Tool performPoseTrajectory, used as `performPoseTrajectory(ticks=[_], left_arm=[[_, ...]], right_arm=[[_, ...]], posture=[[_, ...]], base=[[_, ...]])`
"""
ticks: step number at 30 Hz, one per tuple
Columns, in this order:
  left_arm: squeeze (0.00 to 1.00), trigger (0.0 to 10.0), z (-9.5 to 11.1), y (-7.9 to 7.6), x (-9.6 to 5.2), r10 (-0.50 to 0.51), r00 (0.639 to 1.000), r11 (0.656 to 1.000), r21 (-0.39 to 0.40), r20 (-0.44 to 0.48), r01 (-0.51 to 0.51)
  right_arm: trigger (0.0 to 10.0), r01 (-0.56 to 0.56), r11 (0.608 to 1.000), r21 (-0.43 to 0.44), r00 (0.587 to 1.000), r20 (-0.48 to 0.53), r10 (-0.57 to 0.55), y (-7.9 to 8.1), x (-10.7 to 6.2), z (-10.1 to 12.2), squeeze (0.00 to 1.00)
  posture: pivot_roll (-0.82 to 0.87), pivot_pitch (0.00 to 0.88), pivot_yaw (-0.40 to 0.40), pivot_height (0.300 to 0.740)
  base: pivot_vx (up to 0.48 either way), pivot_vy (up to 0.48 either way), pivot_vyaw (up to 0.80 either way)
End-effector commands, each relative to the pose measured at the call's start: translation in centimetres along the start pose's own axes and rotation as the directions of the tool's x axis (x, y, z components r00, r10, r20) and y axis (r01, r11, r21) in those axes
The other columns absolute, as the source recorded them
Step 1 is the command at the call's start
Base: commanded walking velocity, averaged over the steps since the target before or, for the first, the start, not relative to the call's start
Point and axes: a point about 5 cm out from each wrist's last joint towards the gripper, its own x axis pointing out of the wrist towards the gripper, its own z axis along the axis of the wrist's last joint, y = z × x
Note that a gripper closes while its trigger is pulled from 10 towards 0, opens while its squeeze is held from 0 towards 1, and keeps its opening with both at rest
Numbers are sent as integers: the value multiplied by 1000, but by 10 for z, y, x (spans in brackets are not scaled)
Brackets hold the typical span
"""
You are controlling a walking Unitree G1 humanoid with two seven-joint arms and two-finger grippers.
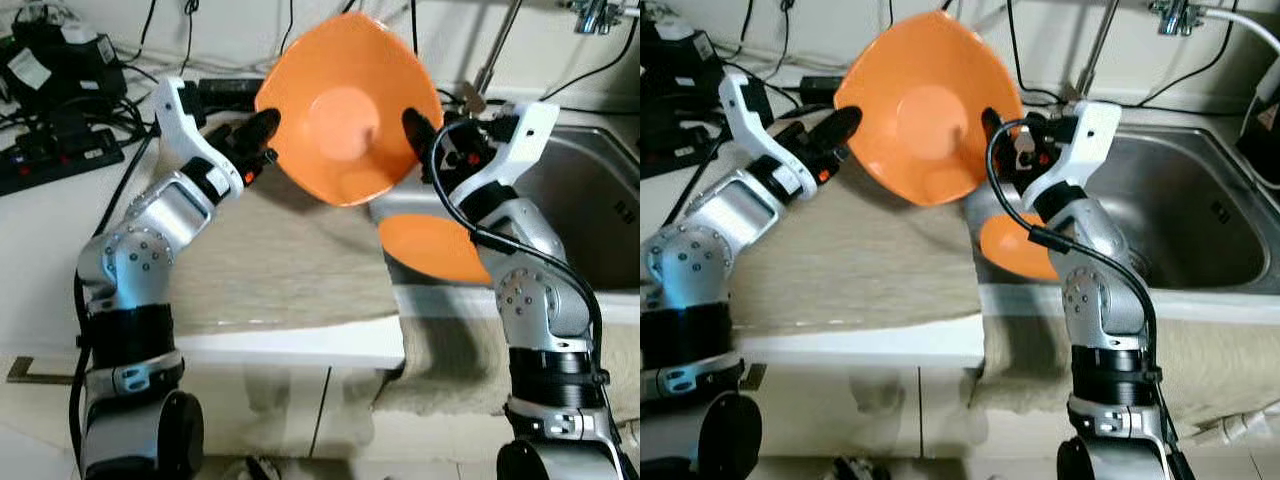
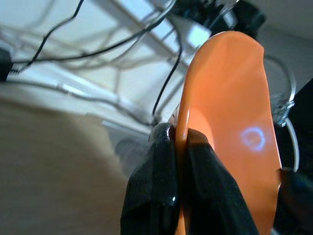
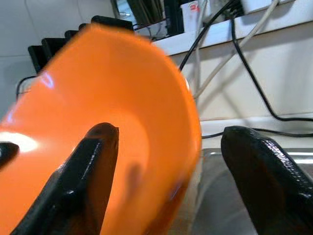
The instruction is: Kitchen organization
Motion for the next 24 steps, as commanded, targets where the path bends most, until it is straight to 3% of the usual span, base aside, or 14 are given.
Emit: performPoseTrajectory(ticks=[1, 3, 7, 8, 9, 10, 14, 15, 16, 24], left_arm=[[0, 0, 10, -11, -1, -65, 997, 998, 20, 39, 64], [0, 0, 9, -13, -3, -81, 996, 997, 16, 32, 80], [0, 0, 10, -19, -5, -121, 992, 992, 32, 41, 120], [0, 0, 11, -21, -5, -133, 990, 991, 35, 49, 131], [0, 0, 11, -21, -5, -133, 990, 991, 35, 49, 131], [0, 0, 12, -23, -5, -148, 988, 988, 40, 51, 146], [0, 0, 13, -25, -7, -172, 984, 984, 52, 46, 170], [0, 0, 12, -25, -7, -168, 985, 985, 55, 47, 166], [0, 0, 12, -24, -7, -165, 985, 985, 57, 47, 162], [0, 0, 12, -20, -7, -145, 989, 987, 73, 41, 142]], right_arm=[[10000, -10, 999, 32, 1000, -10, 10, 0, 2, 0, 1000], [10000, -28, 996, 80, 999, -19, 29, 2, 1, -1, 1000], [10000, -32, 996, 89, 997, -71, 38, 3, 0, -6, 1000], [10000, -26, 996, 89, 996, -86, 34, 2, 0, -8, 545], [10000, -26, 996, 89, 996, -86, 34, 2, 0, -8, 545], [10000, -20, 996, 92, 994, -101, 29, 2, 0, -11, 0], [10000, -13, 994, 113, 993, -113, 26, 3, -1, -14, 0], [1490, -17, 992, 123, 994, -106, 30, 3, -1, -14, 0], [0, -17, 991, 129, 994, -101, 30, 3, -1, -13, 0], [0, -18, 988, 156, 996, -86, 31, 6, -1, -13, 0]], posture=[[-54, 0, -35, 740], [-54, 0, -35, 740], [-57, 0, -31, 740], [-57, 0, -31, 740], [-57, 0, -31, 740], [-57, 0, -31, 740], [-55, 0, -28, 740], [-54, 0, -27, 740], [-54, 0, -27, 740], [-54, 0, -25, 740]], base=[[0, 0, 0], [0, 0, 0], [0, 0, 0], [0, 0, 0], [0, 0, 0], [0, 0, 0], [0, 0, 0], [0, 0, 0], [0, 0, 0], [0, 0, 0]])
